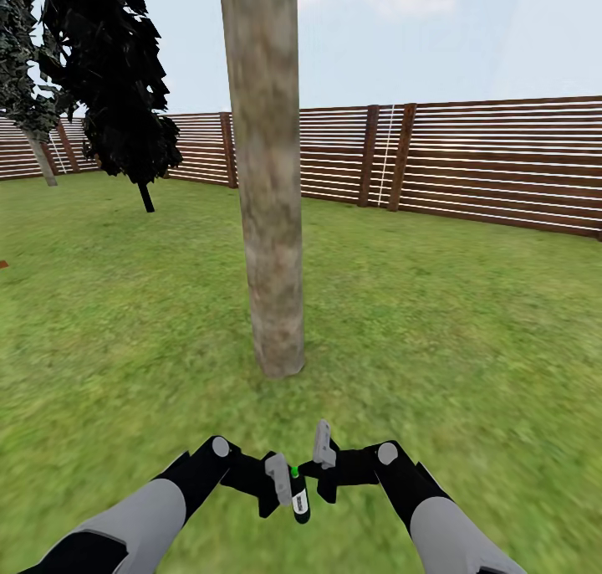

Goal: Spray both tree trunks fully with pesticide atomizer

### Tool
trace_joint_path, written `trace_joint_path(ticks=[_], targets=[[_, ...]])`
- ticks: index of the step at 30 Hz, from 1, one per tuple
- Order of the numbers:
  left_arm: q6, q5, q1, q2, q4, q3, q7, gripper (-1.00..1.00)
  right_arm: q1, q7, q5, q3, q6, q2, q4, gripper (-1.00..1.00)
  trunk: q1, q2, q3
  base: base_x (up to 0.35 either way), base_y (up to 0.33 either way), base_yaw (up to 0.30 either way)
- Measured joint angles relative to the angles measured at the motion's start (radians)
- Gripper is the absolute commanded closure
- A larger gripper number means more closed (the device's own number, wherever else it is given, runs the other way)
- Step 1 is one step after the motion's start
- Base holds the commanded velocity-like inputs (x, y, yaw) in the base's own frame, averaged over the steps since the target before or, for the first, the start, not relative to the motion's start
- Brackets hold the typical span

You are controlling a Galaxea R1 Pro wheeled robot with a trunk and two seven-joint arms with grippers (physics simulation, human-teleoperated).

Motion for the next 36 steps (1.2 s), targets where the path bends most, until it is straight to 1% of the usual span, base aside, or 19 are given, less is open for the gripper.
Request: trace_joint_path(ticks=[3, 6, 12, 14, 16, 17, 18, 20, 23, 24, 25, 27, 28, 30, 31, 33, 34, 35, 36], targets=[[-0.003, 0.007, 0.000, 0.003, 0.001, 0.004, -0.001, 1.00, 0.000, 0.000, -0.002, -0.001, 0.001, 0.000, 0.000, 1.00, 0.000, 0.000, 0.000, 0.000, 0.000, 0.000], [-0.003, 0.001, 0.000, 0.021, 0.004, 0.001, 0.000, 1.00, 0.000, 0.001, -0.001, 0.000, 0.000, 0.000, 0.000, 1.00, 0.000, 0.000, 0.000, 0.000, 0.000, 0.000], [-0.003, -0.015, 0.004, 0.148, 0.011, -0.014, 0.000, 1.00, 0.001, 0.001, -0.001, 0.000, -0.001, 0.000, 0.000, 1.00, 0.000, 0.000, 0.000, 0.000, 0.000, 0.000], [-0.003, -0.039, 0.005, 0.192, 0.011, -0.017, 0.000, 1.00, 0.001, 0.001, -0.001, 0.000, -0.001, 0.000, 0.000, 1.00, 0.000, 0.000, 0.000, 0.000, 0.000, 0.000], [-0.003, -0.081, 0.007, 0.243, 0.013, -0.018, 0.001, 1.00, 0.000, 0.001, -0.001, 0.001, -0.001, 0.000, 0.000, 1.00, 0.000, 0.000, 0.000, 0.000, 0.000, 0.000], [-0.003, -0.100, 0.013, 0.273, 0.012, -0.018, 0.001, 1.00, 0.001, 0.001, -0.001, 0.001, -0.001, 0.000, 0.001, -1.00, 0.000, 0.000, 0.000, 0.000, 0.000, 0.000], [-0.004, -0.113, 0.021, 0.305, 0.008, -0.017, 0.001, 1.00, 0.000, 0.001, -0.001, 0.001, -0.001, 0.000, 0.001, -1.00, 0.000, 0.000, 0.000, 0.000, 0.000, 0.000], [-0.004, -0.121, 0.027, 0.352, 0.004, -0.014, 0.001, 1.00, 0.000, 0.001, -0.001, 0.001, -0.001, 0.000, 0.001, -1.00, 0.000, 0.000, 0.000, 0.000, 0.000, 0.000], [-0.002, -0.121, 0.030, 0.392, 0.002, -0.006, 0.002, 1.00, 0.001, -0.001, -0.001, -0.001, -0.001, 0.000, 0.000, -1.00, 0.000, 0.000, 0.000, 0.000, 0.000, 0.000], [0.000, -0.117, 0.030, 0.397, 0.001, -0.002, 0.008, 1.00, 0.001, -0.003, -0.001, -0.001, -0.002, 0.000, -0.001, -1.00, 0.000, 0.000, 0.000, 0.000, 0.000, 0.000], [0.002, -0.111, 0.030, 0.401, 0.001, 0.008, 0.044, 1.00, 0.001, -0.005, 0.000, -0.002, -0.003, 0.000, -0.001, -1.00, 0.000, 0.000, 0.000, 0.000, 0.000, 0.000], [0.005, -0.091, 0.030, 0.402, 0.009, 0.066, 0.192, 1.00, 0.003, -0.051, 0.001, -0.004, -0.004, -0.010, 0.002, -1.00, 0.000, 0.000, 0.000, 0.000, 0.000, 0.000], [0.004, -0.082, 0.031, 0.401, 0.011, 0.091, 0.239, 1.00, 0.004, -0.081, 0.001, -0.004, -0.004, -0.031, 0.004, -1.00, 0.000, 0.000, 0.000, 0.000, 0.000, 0.000], [0.006, -0.037, 0.031, 0.397, 0.021, 0.162, 0.330, 1.00, 0.007, -0.177, -0.002, -0.006, -0.004, -0.091, 0.016, -1.00, 0.000, 0.000, 0.000, 0.000, 0.000, 0.000], [0.008, 0.002, 0.031, 0.392, 0.039, 0.202, 0.368, 1.00, 0.010, -0.243, -0.004, -0.007, -0.003, -0.122, 0.031, -1.00, 0.000, 0.000, 0.000, 0.000, 0.000, 0.000], [0.015, 0.064, 0.031, 0.378, 0.081, 0.254, 0.428, 1.00, 0.025, -0.360, -0.007, -0.008, -0.003, -0.157, 0.079, -1.00, 0.000, 0.000, 0.000, 0.000, 0.000, 0.000], [0.031, 0.105, 0.032, 0.361, 0.108, 0.285, 0.487, 1.00, 0.042, -0.470, -0.005, -0.008, -0.004, -0.173, 0.127, -1.00, 0.000, 0.000, 0.000, 0.000, 0.000, 0.000], [0.050, 0.127, 0.032, 0.345, 0.120, 0.299, 0.529, 1.00, 0.054, -0.559, -0.005, -0.008, -0.005, -0.179, 0.164, -1.00, 0.000, 0.000, 0.000, 0.000, 0.000, 0.000], [0.086, 0.146, 0.032, 0.320, 0.130, 0.311, 0.590, 1.00, 0.070, -0.703, -0.004, -0.008, -0.006, -0.184, 0.220, -1.00, 0.000, 0.000, 0.000, 0.000, 0.000, 0.000]])
